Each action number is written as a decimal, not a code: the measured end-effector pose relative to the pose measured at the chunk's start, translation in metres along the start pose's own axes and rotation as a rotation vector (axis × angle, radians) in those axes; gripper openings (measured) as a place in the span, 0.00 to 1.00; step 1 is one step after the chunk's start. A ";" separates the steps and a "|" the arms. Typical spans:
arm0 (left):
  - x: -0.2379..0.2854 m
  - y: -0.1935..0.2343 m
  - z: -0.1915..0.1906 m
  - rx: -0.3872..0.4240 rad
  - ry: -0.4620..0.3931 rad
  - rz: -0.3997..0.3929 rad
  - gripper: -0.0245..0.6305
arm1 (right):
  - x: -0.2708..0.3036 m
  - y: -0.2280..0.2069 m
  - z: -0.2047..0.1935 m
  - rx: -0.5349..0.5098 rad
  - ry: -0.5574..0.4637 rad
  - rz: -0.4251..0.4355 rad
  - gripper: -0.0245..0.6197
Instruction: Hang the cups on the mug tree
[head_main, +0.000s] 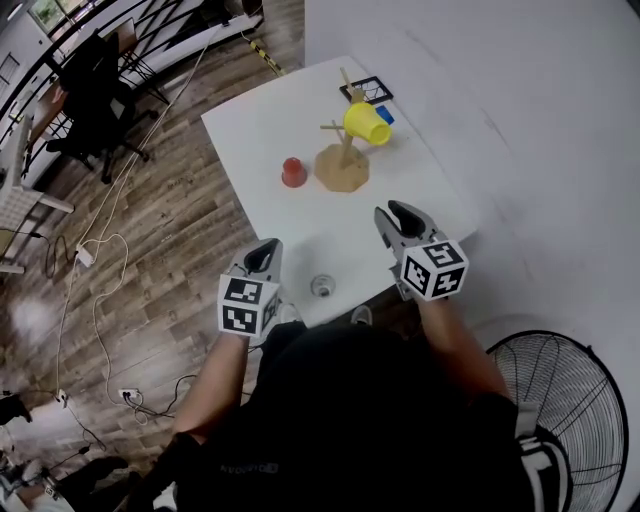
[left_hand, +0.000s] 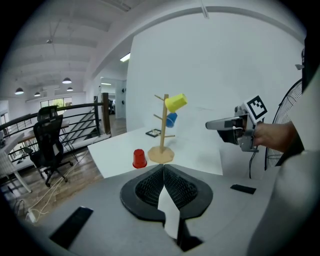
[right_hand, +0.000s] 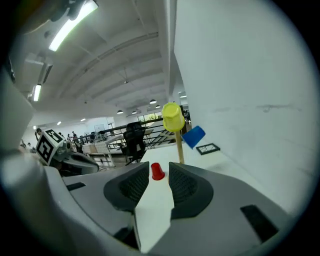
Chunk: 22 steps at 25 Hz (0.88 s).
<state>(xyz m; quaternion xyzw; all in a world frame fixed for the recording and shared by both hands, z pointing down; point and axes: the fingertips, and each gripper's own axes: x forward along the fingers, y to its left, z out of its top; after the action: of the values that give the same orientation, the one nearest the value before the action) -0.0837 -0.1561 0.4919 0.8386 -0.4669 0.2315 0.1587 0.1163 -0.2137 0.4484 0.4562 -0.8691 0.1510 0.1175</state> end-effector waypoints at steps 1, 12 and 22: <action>0.001 0.000 0.001 0.003 0.000 -0.001 0.06 | 0.001 0.005 -0.010 0.026 0.016 0.015 0.22; 0.010 -0.001 0.005 0.046 0.007 -0.028 0.06 | 0.004 0.053 -0.059 -0.004 0.091 0.083 0.05; 0.027 0.020 0.010 0.120 0.027 -0.025 0.06 | 0.003 0.070 -0.068 0.030 0.071 0.046 0.05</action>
<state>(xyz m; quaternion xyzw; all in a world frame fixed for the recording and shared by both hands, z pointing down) -0.0863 -0.1903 0.4995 0.8492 -0.4395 0.2683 0.1172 0.0611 -0.1537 0.5015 0.4322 -0.8723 0.1826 0.1378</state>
